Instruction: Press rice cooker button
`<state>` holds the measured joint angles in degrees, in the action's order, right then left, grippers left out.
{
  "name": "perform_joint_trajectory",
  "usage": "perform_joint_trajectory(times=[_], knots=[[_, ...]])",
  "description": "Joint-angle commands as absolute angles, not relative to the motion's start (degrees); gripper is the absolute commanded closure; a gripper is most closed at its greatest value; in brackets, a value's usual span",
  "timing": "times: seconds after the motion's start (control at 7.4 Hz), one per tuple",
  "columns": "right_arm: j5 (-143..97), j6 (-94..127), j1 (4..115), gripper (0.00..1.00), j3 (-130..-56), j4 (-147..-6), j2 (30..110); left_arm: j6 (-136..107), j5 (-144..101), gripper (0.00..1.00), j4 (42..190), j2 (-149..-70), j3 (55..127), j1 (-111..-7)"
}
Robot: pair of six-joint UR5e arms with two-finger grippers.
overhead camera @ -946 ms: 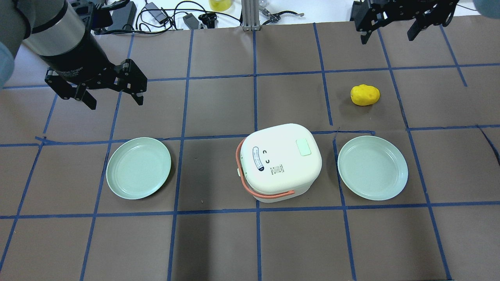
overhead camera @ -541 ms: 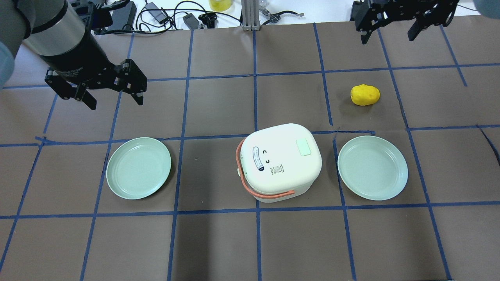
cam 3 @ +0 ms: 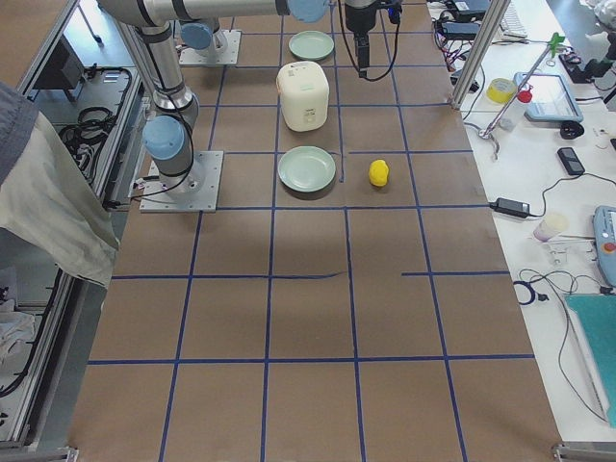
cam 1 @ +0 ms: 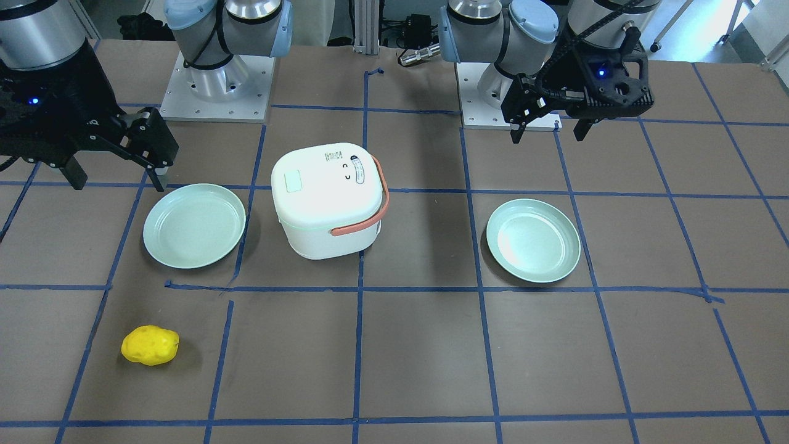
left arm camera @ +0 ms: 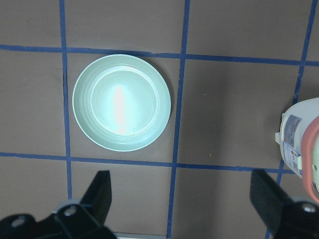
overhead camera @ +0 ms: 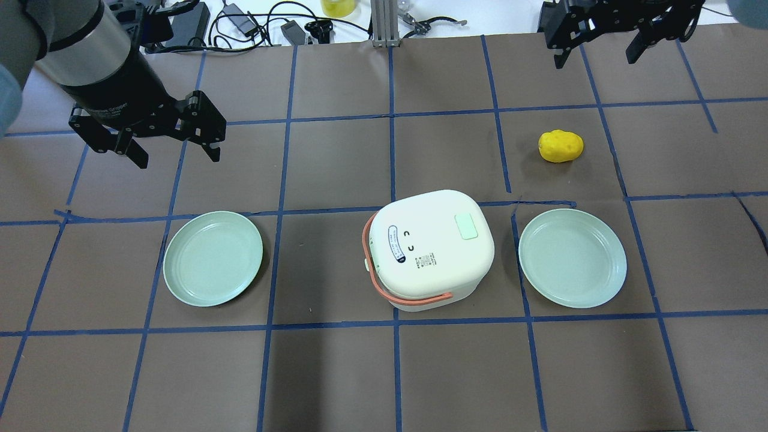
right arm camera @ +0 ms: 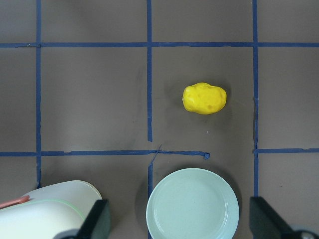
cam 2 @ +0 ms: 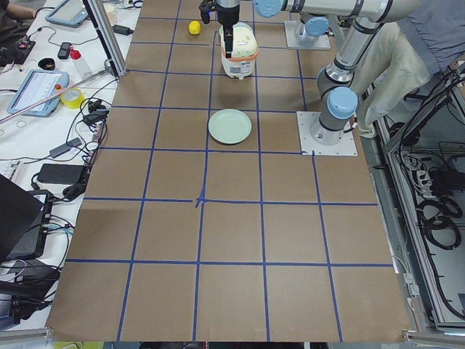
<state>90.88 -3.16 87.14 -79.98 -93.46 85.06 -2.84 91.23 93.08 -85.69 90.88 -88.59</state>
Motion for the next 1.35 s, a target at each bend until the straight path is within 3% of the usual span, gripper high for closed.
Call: perform_joint_trajectory(times=[0.0,0.54,0.68,0.95,1.22], knots=[[90.9,-3.2,87.1,0.0,-80.0,-93.4,85.1,-2.8,91.2,0.0,93.1,-85.7,90.9,-88.6],[91.0,-3.2,87.2,0.0,-80.1,-93.3,85.1,-2.8,91.2,0.0,93.1,-85.7,90.9,-88.6],[90.6,-3.2,87.4,0.08,-80.9,-93.2,85.2,-2.8,91.2,0.0,93.1,-85.7,90.9,-88.6],[88.7,-2.4,89.0,0.43,-85.3,-92.7,87.2,-2.8,91.2,0.0,93.1,-85.7,90.9,-88.6],[88.8,3.8,95.7,0.67,-90.9,-92.7,87.5,-2.8,91.2,0.0,93.1,-85.7,90.9,-88.6]])
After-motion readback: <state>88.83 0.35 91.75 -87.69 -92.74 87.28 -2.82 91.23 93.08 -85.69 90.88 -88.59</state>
